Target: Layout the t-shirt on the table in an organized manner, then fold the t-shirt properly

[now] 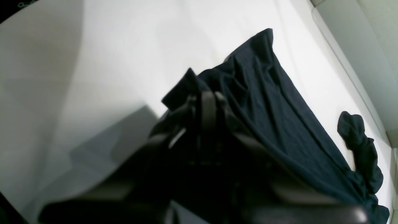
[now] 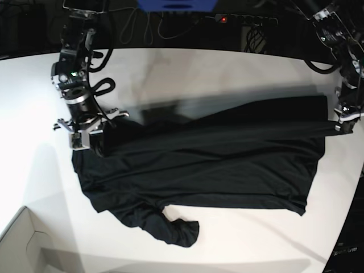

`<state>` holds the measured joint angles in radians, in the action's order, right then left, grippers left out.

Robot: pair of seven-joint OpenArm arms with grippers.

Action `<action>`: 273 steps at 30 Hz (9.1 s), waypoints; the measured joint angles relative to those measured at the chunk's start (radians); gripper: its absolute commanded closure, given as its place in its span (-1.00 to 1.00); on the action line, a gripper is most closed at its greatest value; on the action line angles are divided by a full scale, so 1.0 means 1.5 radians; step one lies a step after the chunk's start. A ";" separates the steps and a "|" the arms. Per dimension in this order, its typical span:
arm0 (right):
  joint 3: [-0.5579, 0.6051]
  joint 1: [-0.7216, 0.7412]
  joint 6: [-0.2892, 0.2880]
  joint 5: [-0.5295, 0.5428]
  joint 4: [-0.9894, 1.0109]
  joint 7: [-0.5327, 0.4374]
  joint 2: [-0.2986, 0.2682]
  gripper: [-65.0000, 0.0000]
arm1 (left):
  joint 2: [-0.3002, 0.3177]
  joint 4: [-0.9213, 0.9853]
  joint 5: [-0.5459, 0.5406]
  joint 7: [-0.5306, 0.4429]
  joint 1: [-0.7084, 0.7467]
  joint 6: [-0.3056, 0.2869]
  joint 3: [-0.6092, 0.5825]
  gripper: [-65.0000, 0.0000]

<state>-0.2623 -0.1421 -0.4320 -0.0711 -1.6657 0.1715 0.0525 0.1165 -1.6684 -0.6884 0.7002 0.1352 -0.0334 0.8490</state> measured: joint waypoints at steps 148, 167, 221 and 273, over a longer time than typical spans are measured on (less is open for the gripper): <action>0.163 -0.193 -0.056 0.000 -0.103 0.097 0.057 1.00 | 0.013 0.055 0.002 0.012 0.023 -0.001 0.009 1.00; 0.162 -0.242 -0.169 -0.004 -0.194 0.105 0.057 1.00 | 0.020 0.008 0.000 0.009 0.064 -0.003 0.013 1.00; 0.157 -0.225 -0.173 -0.002 -0.124 0.098 -0.007 1.00 | 0.144 0.064 0.065 0.314 -0.078 -0.005 -0.079 1.00; 0.148 -0.266 -0.175 -0.055 -0.077 0.128 0.007 0.99 | 0.131 0.113 0.065 0.273 0.054 -0.006 -0.078 1.00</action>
<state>-0.0406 -0.5411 -0.6952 -0.1532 -1.7805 0.3641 0.0631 0.3130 -1.4982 -0.5915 1.1103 0.2157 -0.0418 0.7319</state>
